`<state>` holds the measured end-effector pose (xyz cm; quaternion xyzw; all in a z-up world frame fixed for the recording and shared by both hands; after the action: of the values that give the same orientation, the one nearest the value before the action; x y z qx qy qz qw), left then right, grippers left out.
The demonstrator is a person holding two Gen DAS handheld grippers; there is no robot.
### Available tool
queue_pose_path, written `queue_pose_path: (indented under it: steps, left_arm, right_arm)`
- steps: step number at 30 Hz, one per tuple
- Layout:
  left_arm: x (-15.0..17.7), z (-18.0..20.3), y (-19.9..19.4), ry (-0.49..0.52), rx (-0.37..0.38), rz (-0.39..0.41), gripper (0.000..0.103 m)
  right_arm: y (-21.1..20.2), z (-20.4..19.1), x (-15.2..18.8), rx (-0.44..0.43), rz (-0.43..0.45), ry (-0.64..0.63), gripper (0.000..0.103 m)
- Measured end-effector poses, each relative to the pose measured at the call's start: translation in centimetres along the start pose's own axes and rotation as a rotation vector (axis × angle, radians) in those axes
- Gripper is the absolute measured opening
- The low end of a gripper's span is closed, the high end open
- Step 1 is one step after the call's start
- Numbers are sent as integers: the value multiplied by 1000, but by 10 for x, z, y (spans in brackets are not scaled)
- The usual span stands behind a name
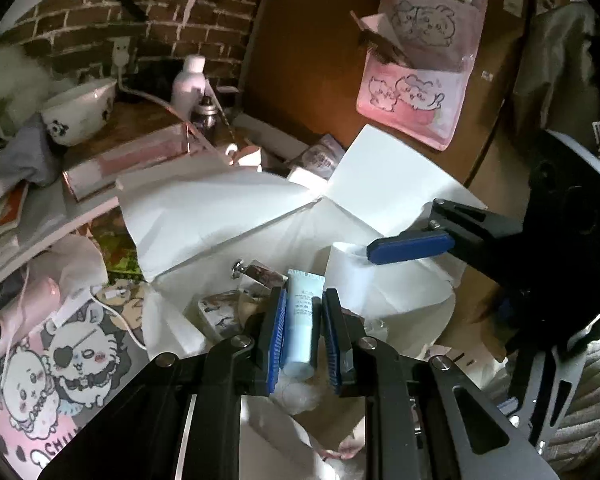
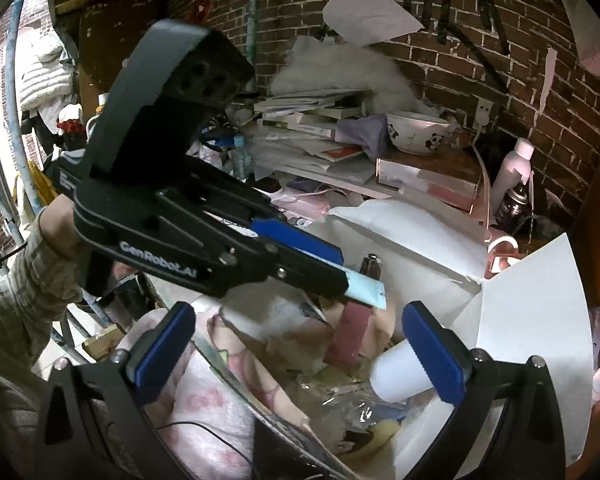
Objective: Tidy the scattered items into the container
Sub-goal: 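Carry the light-blue tube into the white box and open the left tool, then withdraw the left tool from the box back over the desk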
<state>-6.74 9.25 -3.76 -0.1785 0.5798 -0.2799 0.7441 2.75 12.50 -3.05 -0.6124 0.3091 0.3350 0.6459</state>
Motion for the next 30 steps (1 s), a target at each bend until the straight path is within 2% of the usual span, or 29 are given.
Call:
queue_pose_path:
  steps: [6, 8, 9, 11, 12, 14, 20, 30]
  left_arm:
    - [4, -4, 10, -11, -19, -38, 14]
    - [4, -4, 10, -6, -30, -42, 19]
    - [5, -5, 10, -6, -33, -42, 24]
    - [5, -5, 9, -9, -37, -40, 44]
    - [5, -5, 7, -11, -36, -35, 49]
    - [5, -5, 4, -15, -35, -22, 72]
    - [5, -3, -13, -3, -60, 17, 103]
    - [17, -10, -49, -3, -174, 115, 103]
  right_arm:
    - [0, 0, 0, 3, 0, -14, 103]
    - [1, -1, 0, 6, -4, -19, 103]
    - [1, -1, 0, 8, -6, -21, 103]
    - [1, -1, -1, 9, -9, -21, 103]
    - [1, -2, 0, 8, -11, -20, 103]
    - [2, -2, 0, 5, -17, -17, 103]
    - [4, -6, 0, 8, -35, -21, 103]
    - [7, -15, -5, 19, -33, 16, 103]
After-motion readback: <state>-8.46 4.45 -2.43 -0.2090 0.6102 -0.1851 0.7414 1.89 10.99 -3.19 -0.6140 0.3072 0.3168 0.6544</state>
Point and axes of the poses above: each gripper's, at about its wrist camera, not at the fingertips, and y roughly the way its jaws point, z to its right, x to its underside, the point moved 4 cm from there along y, roughly the way its jaws point, and after that the axes turned 2 degrees about z, right-handed, at the moved point
